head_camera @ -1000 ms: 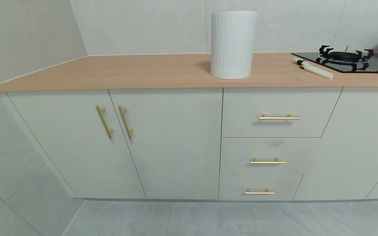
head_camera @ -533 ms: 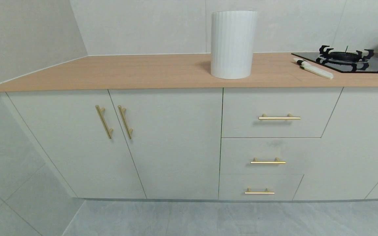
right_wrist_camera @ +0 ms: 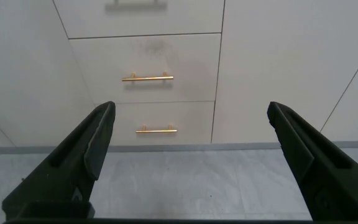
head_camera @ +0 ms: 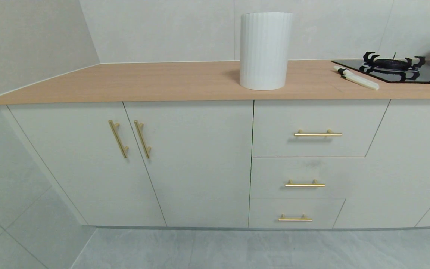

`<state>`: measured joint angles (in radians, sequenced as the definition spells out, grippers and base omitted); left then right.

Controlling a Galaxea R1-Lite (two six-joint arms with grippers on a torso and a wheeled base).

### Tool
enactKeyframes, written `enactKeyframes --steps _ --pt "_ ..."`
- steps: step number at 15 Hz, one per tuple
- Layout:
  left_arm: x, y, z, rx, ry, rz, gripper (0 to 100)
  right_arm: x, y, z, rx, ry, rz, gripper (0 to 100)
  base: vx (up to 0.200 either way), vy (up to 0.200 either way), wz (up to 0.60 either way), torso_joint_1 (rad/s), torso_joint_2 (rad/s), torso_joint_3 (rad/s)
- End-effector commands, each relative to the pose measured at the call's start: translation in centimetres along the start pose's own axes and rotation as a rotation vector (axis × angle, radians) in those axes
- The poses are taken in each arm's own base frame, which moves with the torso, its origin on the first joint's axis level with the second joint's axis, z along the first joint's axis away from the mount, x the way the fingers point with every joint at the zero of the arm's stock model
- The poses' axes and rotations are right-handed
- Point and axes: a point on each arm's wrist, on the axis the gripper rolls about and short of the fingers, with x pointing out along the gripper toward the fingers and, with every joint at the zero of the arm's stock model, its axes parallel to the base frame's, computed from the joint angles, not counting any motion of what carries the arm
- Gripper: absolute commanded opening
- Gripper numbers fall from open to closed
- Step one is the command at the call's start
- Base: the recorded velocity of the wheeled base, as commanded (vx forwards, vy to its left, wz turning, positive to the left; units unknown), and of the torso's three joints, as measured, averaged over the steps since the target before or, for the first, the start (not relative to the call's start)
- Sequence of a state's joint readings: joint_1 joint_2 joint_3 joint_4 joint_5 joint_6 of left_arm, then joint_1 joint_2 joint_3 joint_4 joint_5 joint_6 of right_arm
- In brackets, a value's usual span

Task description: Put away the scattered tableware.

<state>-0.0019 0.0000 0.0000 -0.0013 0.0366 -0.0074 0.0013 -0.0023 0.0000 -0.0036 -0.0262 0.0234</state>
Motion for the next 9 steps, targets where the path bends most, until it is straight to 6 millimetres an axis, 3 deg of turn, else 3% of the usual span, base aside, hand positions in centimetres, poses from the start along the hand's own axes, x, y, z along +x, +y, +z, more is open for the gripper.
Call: enactKeyframes --steps 1,2,4,9 --pt "0.00 0.00 0.00 0.000 0.000 0.001 100 0.02 0.00 0.00 0.000 0.003 0.000 100 0.000 0.000 0.00 0.000 0.00 0.000" --pt "0.00 0.00 0.00 0.000 0.000 0.001 100 0.02 0.00 0.00 0.000 0.003 0.000 100 0.000 0.000 0.00 0.000 0.00 0.000" --pt "0.00 0.00 0.00 0.001 0.000 0.001 100 0.02 0.00 0.00 0.000 0.003 0.000 100 0.000 0.000 -0.60 0.005 0.00 0.005" --pt "0.00 0.00 0.00 0.001 0.000 0.001 100 0.02 0.00 0.00 0.001 0.003 0.000 100 0.000 0.000 0.00 0.000 0.00 0.000"
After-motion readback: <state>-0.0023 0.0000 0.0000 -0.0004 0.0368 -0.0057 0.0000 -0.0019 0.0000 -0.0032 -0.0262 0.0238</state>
